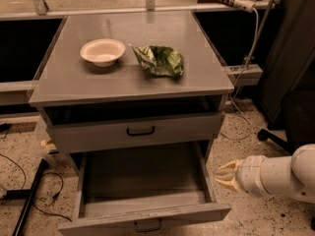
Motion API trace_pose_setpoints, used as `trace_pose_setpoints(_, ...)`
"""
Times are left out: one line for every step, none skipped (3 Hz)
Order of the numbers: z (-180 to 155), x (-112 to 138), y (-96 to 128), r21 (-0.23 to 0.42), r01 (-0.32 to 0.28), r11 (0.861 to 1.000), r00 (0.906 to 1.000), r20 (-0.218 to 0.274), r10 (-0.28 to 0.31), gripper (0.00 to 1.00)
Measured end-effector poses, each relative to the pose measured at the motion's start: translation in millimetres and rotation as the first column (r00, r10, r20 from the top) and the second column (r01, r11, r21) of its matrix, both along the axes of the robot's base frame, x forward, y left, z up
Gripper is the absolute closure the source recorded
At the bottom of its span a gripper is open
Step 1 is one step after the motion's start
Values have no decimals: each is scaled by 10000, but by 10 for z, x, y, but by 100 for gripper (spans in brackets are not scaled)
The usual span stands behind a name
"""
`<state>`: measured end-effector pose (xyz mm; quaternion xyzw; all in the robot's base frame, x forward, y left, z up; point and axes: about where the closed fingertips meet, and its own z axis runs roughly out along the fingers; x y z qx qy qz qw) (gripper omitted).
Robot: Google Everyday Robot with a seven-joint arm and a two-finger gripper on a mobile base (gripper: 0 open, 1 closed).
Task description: Close middle drawer
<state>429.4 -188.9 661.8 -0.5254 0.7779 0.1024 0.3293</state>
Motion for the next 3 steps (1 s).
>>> trace_pose_setpoints(-290,-30,19,287,365,9989,9968,-725,-344,100)
trace_pose_setpoints(-877,-136,117,526,671,9964,9838,-1701,-573,100)
trace_pose_setpoints(-1278,-323,209,727,572,9957,9751,-2181,-401,100)
